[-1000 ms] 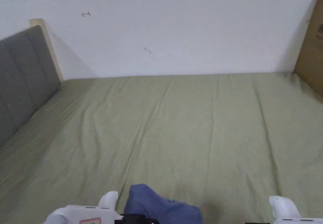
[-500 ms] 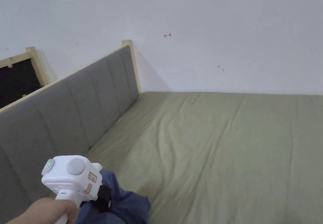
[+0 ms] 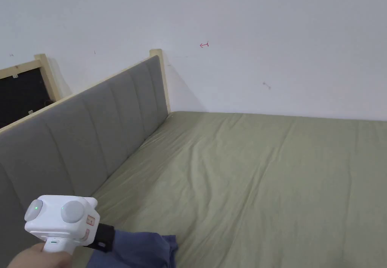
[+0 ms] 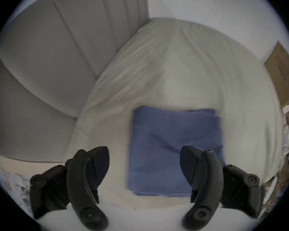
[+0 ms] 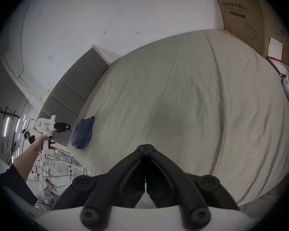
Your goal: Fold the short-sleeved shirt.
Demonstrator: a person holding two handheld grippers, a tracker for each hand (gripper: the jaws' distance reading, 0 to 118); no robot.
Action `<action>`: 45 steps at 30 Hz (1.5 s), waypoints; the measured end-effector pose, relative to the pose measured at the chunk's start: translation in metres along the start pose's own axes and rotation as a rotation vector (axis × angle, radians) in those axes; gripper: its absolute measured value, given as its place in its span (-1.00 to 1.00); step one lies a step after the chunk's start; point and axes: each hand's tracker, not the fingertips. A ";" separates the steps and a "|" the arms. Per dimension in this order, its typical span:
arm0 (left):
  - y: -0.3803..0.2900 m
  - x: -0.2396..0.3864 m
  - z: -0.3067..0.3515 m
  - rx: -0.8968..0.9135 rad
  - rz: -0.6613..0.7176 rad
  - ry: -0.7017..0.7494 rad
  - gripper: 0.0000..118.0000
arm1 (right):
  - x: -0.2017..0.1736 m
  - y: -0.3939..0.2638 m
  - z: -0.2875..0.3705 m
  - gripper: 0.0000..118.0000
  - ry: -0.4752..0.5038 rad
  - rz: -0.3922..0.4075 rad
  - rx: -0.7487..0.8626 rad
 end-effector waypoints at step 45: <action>-0.095 0.321 0.258 1.166 -0.081 -0.296 0.97 | -0.044 0.035 0.094 1.00 -0.408 0.210 0.906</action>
